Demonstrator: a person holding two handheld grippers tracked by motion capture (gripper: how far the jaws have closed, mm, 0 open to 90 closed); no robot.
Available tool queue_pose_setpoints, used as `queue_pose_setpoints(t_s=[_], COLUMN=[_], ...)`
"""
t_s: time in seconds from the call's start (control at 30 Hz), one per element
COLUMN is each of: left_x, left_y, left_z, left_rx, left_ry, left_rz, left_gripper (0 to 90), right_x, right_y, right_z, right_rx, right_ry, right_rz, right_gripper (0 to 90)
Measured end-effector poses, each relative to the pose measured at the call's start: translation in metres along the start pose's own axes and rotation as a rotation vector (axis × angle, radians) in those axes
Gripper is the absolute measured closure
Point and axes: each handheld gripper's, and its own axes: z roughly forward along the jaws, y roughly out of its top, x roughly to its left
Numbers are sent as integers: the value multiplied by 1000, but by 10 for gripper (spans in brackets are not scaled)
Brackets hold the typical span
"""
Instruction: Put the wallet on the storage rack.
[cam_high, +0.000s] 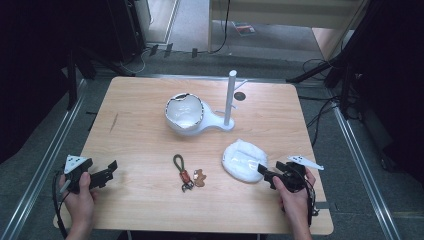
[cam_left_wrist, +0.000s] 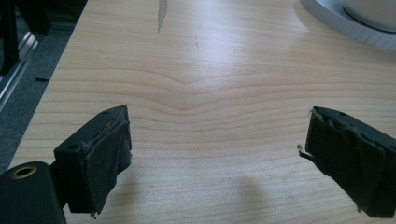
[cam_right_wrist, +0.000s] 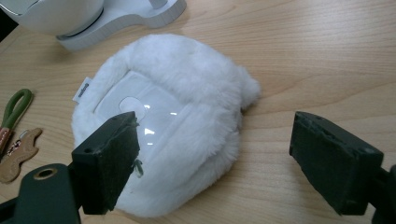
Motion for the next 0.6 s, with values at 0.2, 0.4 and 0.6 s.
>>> queue_pose_setpoints(t_s=[0.2, 0.4, 0.6], left_x=[0, 0, 0], left_y=[0, 0, 0], left_z=[0, 0, 0], left_rx=[1, 3, 5], left_ry=[1, 0, 0], left_rz=[1, 1, 0], left_gripper=[77, 77, 77], right_x=[3, 6, 9], right_y=[-1, -1, -2], right_z=[5, 11, 16], right_rx=[20, 33, 53], right_ry=[12, 31, 38], right_rz=[0, 6, 13], right_gripper=[154, 153, 154])
